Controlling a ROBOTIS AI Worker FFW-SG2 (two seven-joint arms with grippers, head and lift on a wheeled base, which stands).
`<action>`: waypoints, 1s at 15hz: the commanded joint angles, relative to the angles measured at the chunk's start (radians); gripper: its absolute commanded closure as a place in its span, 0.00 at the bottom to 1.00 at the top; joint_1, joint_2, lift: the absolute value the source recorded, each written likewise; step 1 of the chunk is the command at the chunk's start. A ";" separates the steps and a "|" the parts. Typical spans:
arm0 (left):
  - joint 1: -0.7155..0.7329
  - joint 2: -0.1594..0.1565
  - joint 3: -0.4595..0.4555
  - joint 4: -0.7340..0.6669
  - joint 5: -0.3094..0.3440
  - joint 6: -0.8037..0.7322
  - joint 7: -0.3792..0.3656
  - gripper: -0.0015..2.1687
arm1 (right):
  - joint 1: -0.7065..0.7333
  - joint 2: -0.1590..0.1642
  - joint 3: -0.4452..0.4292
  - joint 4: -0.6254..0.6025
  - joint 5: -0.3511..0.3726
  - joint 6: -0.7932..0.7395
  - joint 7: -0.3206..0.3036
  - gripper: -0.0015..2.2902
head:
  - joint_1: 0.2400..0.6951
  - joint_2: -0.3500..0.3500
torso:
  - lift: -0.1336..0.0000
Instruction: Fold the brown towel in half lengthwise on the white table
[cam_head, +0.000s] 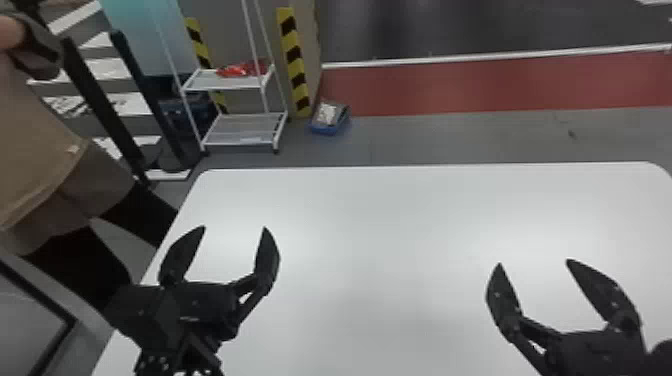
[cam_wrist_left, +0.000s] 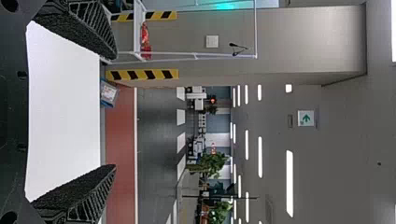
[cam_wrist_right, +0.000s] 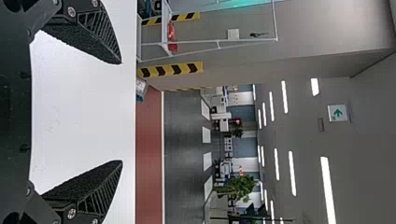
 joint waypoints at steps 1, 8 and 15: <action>0.000 0.000 0.000 0.000 0.001 0.000 0.000 0.02 | 0.000 0.001 0.000 -0.001 -0.001 -0.002 0.000 0.06 | 1.00 0.76 | 0.58; 0.000 0.002 -0.006 -0.002 -0.001 0.000 0.000 0.02 | 0.017 0.001 -0.008 -0.024 -0.004 0.001 0.000 0.06 | 1.00 0.75 | 0.58; 0.012 0.000 -0.010 -0.008 -0.004 0.000 0.000 0.02 | 0.040 0.001 -0.032 -0.047 -0.028 -0.005 0.005 0.06 | 1.00 0.73 | 0.58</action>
